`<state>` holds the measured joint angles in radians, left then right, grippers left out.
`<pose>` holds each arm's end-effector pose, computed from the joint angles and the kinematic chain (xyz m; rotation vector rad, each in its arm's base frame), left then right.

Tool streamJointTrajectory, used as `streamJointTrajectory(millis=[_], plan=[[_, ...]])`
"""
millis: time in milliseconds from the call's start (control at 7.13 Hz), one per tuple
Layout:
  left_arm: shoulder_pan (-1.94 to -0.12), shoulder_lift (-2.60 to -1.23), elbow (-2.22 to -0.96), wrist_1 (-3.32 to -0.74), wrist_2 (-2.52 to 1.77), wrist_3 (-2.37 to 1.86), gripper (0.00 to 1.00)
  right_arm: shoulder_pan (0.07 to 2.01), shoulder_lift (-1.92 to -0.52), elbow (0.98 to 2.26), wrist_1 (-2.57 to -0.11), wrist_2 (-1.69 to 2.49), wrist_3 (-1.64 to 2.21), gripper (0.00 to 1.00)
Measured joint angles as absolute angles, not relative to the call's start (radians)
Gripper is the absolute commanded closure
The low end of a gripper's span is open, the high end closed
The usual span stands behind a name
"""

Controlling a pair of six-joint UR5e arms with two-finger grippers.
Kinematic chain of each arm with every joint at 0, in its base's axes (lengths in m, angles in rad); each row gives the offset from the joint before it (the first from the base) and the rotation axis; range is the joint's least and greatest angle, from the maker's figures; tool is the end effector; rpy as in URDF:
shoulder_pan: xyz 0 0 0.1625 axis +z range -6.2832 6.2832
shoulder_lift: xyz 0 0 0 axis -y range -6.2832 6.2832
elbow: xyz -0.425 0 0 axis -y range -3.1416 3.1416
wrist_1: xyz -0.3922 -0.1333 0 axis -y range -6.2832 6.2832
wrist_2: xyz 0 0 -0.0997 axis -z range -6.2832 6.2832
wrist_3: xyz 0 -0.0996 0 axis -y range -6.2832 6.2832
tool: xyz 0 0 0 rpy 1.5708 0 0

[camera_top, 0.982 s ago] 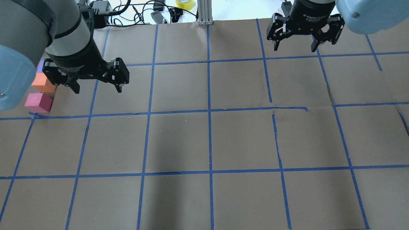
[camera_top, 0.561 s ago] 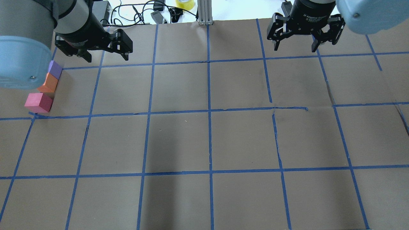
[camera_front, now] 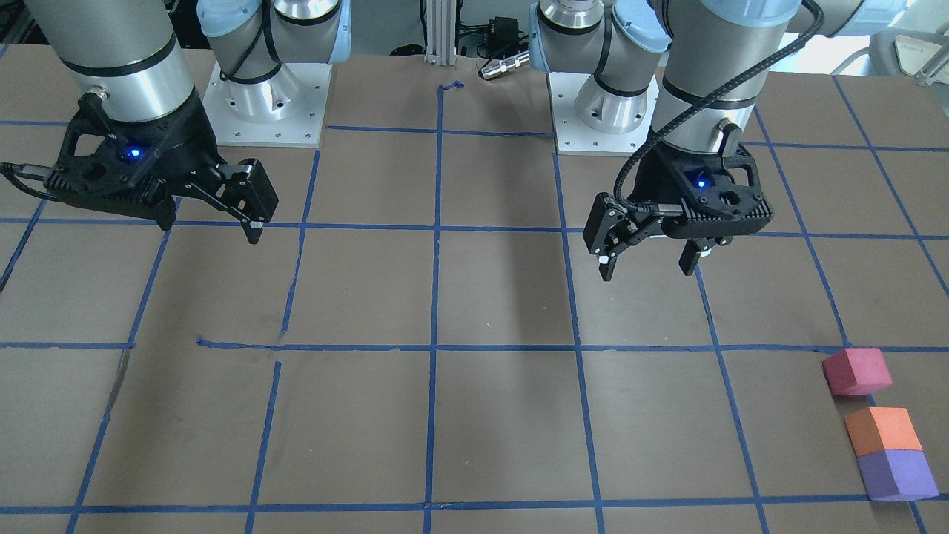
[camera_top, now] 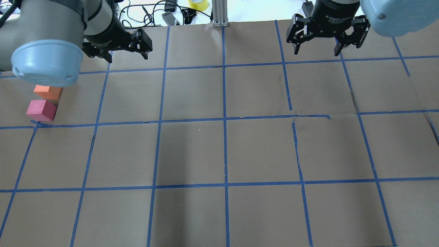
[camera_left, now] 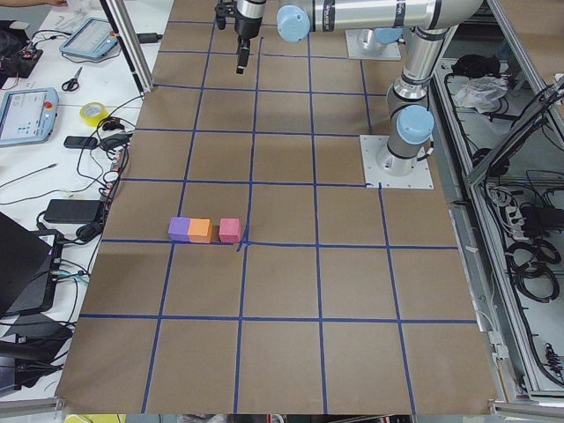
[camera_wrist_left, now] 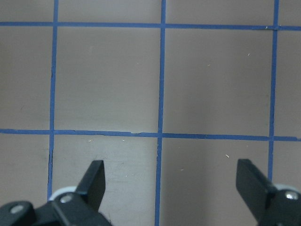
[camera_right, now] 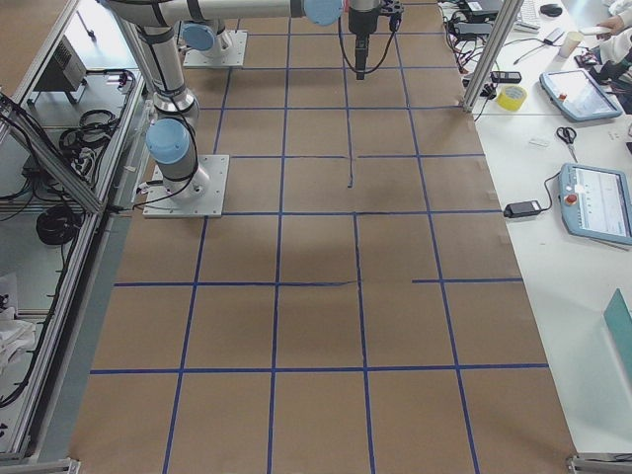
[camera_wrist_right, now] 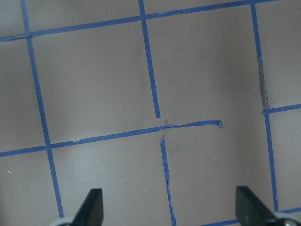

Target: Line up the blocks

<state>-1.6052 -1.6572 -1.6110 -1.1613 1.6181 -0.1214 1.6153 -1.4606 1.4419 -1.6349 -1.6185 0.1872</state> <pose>-0.1474 -0.5445 0.4687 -0.1445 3.0817 -0.4437 0.1527 -0.5402 0.5014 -0.2241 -3.0927 0.1361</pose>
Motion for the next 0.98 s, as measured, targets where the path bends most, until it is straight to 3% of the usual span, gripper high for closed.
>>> streamJointTrajectory(millis=[982], plan=[[-1.6,-1.689,-1.605,-1.15,1.615,-0.104,0.0,1.615,-1.458,1.442,-1.638,-1.617,0.187,0.0]])
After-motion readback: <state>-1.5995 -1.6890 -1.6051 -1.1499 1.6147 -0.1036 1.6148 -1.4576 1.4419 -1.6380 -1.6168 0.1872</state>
